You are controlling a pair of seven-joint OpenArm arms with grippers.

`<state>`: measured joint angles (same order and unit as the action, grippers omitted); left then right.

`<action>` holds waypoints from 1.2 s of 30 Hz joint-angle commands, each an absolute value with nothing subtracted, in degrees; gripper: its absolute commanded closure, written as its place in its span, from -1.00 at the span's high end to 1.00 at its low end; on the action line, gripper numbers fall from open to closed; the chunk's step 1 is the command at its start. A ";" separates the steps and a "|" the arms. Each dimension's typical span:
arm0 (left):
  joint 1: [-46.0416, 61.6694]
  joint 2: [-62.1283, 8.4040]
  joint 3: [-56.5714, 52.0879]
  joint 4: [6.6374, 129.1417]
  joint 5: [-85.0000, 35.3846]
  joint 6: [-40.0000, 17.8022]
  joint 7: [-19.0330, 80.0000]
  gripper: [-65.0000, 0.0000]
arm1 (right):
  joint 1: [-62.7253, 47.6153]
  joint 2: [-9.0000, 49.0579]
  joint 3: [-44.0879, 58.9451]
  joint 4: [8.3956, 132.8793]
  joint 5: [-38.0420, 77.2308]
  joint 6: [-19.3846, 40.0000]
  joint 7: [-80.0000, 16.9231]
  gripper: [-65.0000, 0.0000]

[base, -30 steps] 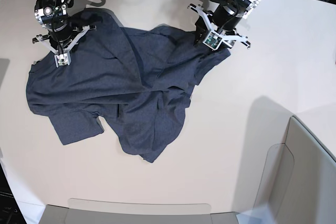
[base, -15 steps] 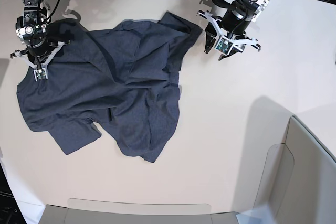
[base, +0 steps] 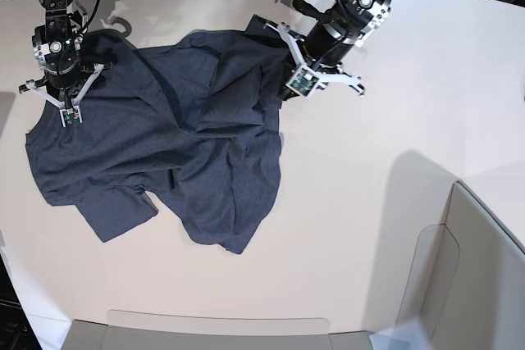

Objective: Layout the t-shirt on the table in an organized manner, then fold the t-shirt properly
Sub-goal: 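Release the shirt with the left gripper and regrasp its shoulder edge, then pull the shirt shoulder outward with the left gripper and release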

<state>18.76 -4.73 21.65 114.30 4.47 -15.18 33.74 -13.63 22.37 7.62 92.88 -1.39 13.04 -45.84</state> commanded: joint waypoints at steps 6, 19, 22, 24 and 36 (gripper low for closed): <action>15.16 -4.26 25.10 110.11 4.26 -14.81 36.00 -0.98 | -15.16 21.93 6.73 91.38 1.71 16.04 -51.91 -1.00; 15.60 -4.70 16.75 101.49 4.70 -14.64 37.41 -0.98 | -15.78 23.69 7.08 91.38 1.63 16.04 -51.91 -1.00; 15.60 -6.64 12.62 100.88 4.79 -14.64 37.41 -0.98 | -15.60 25.63 6.90 91.21 1.36 16.04 -51.91 -1.00; 15.25 -8.31 10.95 100.35 4.79 -14.64 37.41 -0.98 | -15.60 25.89 6.90 91.21 0.75 16.04 -51.91 -1.00; 15.16 -13.49 4.09 96.75 4.79 -14.64 36.62 -0.98 | -14.20 25.80 6.90 91.21 -5.41 16.04 -51.82 -1.00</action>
